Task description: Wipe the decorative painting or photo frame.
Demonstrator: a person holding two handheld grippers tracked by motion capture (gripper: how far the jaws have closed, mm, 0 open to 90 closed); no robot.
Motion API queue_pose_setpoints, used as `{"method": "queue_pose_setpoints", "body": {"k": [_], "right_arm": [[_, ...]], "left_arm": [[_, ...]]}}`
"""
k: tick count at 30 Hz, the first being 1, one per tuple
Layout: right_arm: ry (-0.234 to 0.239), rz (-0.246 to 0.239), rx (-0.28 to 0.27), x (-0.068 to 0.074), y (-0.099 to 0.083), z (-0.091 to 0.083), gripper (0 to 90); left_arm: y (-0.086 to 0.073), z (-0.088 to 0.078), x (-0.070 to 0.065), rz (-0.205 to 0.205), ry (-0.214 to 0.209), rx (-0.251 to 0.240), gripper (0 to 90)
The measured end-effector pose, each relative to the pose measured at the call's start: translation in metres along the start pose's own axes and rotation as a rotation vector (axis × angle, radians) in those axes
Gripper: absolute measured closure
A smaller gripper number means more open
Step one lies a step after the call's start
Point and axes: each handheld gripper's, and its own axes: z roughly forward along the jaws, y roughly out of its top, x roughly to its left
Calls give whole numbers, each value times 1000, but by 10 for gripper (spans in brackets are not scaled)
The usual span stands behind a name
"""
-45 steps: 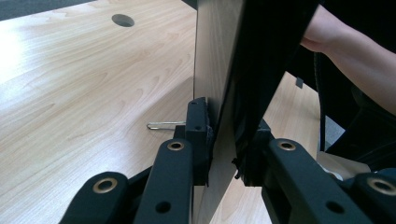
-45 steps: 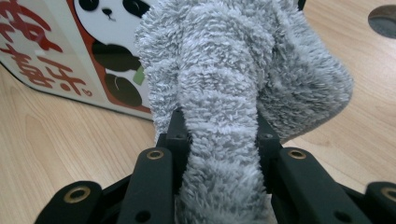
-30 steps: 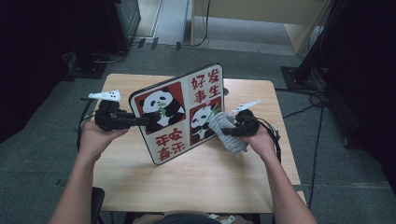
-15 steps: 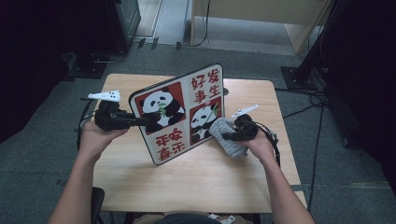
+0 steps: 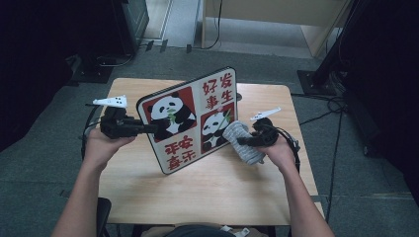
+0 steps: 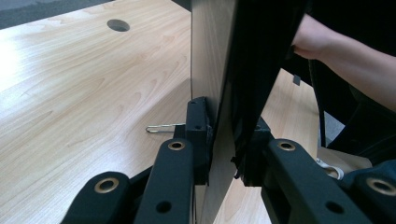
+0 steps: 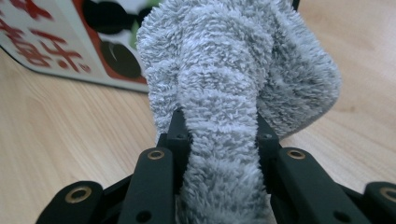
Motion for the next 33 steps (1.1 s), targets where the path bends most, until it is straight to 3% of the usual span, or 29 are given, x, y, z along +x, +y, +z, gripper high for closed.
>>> {"method": "queue_pose_setpoints", "body": {"k": [14,25,33], "right_arm": [[-12,-33,-59,23,43,-49,695],[-38,-110,-56,47,98,-82,694],[-48,-165,-82,68,148,-108,694]], "left_arm": [[-1,0,0,0,-2,-4,782],[-1,0,0,0,-4,-3,783],[-1,-1,1,1,-12,-1,781]]}}
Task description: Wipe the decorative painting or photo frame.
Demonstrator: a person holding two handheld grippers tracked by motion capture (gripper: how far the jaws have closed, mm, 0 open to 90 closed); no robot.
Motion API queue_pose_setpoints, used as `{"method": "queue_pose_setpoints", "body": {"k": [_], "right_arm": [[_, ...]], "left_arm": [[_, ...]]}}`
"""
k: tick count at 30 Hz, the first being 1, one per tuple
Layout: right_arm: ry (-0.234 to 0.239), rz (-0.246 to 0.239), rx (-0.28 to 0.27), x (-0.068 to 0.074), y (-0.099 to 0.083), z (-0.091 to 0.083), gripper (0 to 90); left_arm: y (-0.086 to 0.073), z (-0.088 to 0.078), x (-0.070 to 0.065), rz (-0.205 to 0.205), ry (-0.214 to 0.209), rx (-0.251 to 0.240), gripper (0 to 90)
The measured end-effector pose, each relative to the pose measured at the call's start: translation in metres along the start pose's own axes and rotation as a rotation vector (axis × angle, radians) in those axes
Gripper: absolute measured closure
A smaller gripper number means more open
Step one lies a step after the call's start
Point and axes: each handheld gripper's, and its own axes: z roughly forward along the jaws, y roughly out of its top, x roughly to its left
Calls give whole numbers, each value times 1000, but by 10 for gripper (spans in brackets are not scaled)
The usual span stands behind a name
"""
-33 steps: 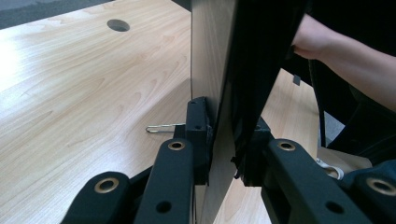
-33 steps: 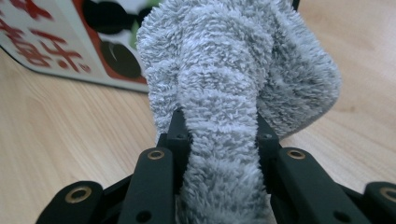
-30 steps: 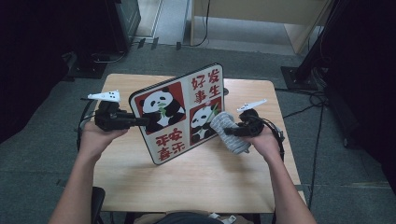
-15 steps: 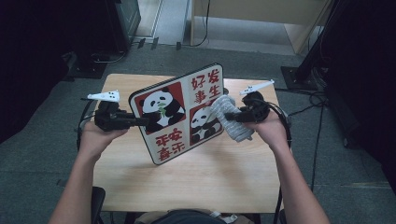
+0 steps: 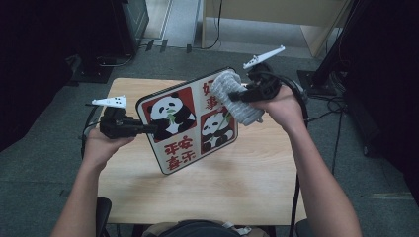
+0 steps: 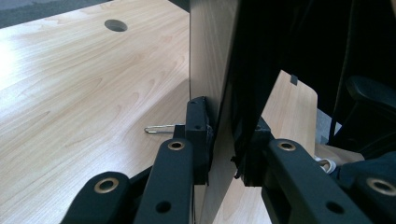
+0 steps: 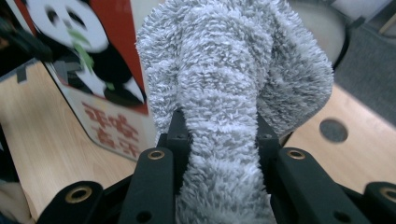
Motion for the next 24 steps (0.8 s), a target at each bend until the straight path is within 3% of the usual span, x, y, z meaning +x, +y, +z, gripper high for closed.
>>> {"method": "queue_pose_setpoints", "body": {"k": [6,12,24], "right_arm": [[-22,-38,-14,10,39,-10,694],[-25,-83,-39,18,67,-7,692],[-17,-89,34,17,61,21,695]], "left_arm": [[0,0,0,1,-4,0,781],[-1,-2,1,3,-14,2,780],[-1,-2,2,3,-15,-1,783]]}}
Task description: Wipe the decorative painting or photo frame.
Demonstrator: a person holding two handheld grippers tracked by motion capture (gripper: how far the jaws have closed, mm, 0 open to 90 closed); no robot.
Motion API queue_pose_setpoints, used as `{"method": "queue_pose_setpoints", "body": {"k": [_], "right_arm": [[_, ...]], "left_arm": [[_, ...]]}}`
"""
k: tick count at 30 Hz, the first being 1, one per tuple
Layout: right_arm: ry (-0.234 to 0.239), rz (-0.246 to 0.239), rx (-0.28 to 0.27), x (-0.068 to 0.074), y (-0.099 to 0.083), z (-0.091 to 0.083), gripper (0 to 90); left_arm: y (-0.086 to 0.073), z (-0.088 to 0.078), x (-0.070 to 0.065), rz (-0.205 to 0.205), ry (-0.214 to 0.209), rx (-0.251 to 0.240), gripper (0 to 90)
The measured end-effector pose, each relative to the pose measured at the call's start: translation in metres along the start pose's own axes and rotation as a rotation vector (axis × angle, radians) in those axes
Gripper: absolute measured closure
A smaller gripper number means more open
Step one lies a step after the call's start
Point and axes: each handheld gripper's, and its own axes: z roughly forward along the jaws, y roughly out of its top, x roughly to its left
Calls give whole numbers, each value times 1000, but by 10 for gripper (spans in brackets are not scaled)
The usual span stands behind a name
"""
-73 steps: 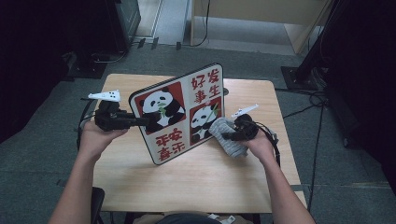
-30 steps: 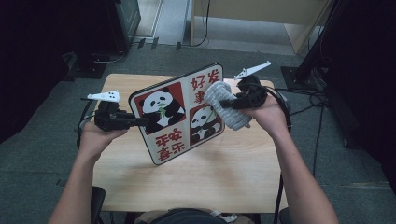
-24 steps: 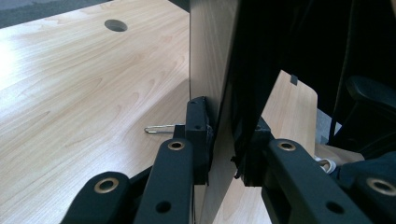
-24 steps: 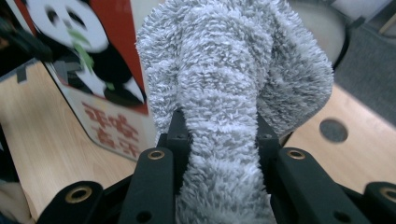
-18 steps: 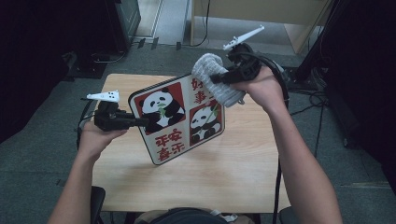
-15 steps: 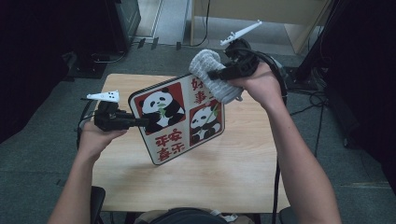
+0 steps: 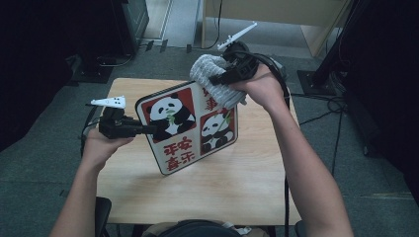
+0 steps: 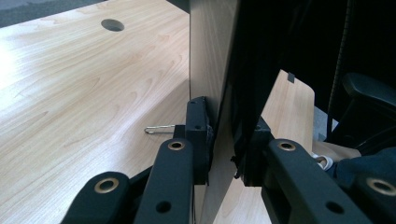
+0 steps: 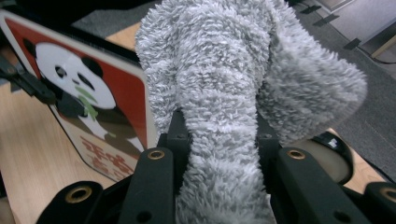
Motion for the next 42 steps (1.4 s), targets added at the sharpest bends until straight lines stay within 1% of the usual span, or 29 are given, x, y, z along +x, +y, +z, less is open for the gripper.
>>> {"method": "queue_pose_setpoints", "body": {"k": [2,3,4,10,14,15,18,22,28,29,31,35,38,42], "right_arm": [[1,0,3,0,-3,2,695],[4,-4,-2,-1,-4,4,695],[8,2,-6,-2,-6,4,695],[11,-1,-32,1,-14,6,694],[6,4,-58,1,-22,8,693],[7,-9,-72,1,-24,9,693],[4,-17,-84,1,-31,11,693],[14,-4,-97,-1,-39,14,691],[11,-15,-123,0,-45,18,689],[13,-5,-121,0,-46,18,689],[14,-12,-132,0,-49,20,687],[11,-7,-130,0,-54,24,687],[15,-8,-115,1,-59,28,686],[25,3,-117,1,-65,33,686]], "left_arm": [[0,0,0,-1,-1,-1,782],[0,0,0,0,-1,0,782],[0,0,0,0,-1,0,782],[0,0,1,3,-3,2,781],[0,0,1,5,-4,3,781],[0,0,1,5,-5,3,781],[0,0,1,5,-6,3,780],[0,0,1,4,-5,3,780],[0,-1,2,5,-10,4,779],[0,-1,2,5,-12,5,778],[0,-1,2,4,-12,5,778],[0,-1,2,4,-13,5,777],[0,-1,2,4,-15,6,776],[0,-1,2,2,-15,4,776]]}}
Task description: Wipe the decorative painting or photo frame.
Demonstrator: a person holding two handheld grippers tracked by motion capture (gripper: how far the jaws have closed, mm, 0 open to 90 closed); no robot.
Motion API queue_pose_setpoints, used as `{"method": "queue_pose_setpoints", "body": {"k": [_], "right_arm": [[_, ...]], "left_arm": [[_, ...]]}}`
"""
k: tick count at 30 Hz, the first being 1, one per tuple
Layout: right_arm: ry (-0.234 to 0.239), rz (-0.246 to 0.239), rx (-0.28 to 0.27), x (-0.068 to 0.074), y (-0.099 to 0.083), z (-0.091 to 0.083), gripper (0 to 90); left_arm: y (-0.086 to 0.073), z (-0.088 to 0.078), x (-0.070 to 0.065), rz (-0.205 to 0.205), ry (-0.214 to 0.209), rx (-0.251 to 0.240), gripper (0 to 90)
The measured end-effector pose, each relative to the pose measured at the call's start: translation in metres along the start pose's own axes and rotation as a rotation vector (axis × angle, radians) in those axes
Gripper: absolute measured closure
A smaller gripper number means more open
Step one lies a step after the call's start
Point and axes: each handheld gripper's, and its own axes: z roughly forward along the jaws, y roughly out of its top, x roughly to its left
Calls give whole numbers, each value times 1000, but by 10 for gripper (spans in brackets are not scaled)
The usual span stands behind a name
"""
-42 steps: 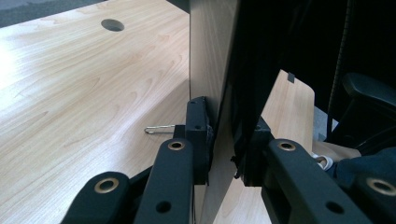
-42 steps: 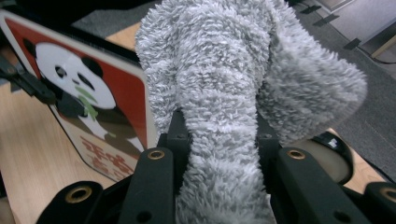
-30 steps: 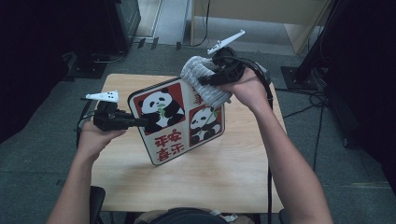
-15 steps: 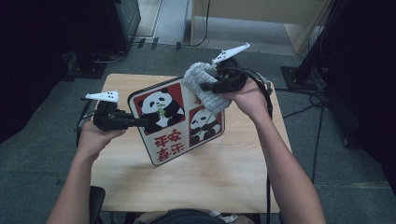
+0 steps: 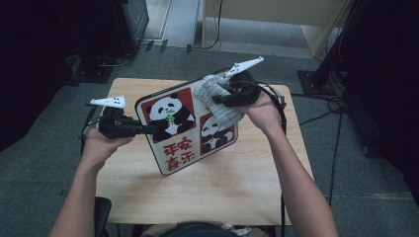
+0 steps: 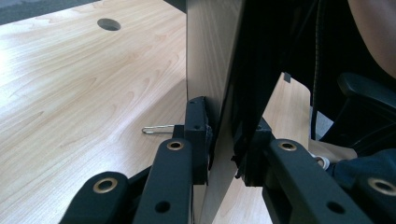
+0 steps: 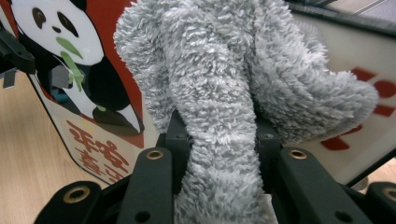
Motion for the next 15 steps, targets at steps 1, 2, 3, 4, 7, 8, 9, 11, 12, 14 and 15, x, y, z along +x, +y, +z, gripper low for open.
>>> {"method": "queue_pose_setpoints", "body": {"k": [1,2,3,4,7,8,9,11,12,14,15], "right_arm": [[1,1,-2,0,-2,1,686],[4,0,-2,0,-3,2,686],[5,3,-1,0,-4,2,686],[8,3,-1,0,-5,2,686],[8,2,-1,0,-10,4,685],[9,2,-3,1,-11,5,685],[9,3,-1,1,-12,5,685],[13,6,-3,0,-15,6,685],[15,11,-5,0,-16,7,685],[16,12,-2,1,-19,9,685],[18,16,-1,1,-20,9,685]], "left_arm": [[0,0,0,0,0,0,776],[0,0,0,1,0,1,775],[0,0,0,0,0,1,775],[0,0,0,1,0,1,775],[0,0,-1,1,-2,3,774],[0,0,-1,1,-3,3,774],[0,0,-1,0,-2,3,774],[0,0,-1,-1,-2,3,774],[0,0,-1,-1,-1,4,774],[0,0,-1,-1,-1,5,775],[0,0,-1,-1,-1,5,774]]}}
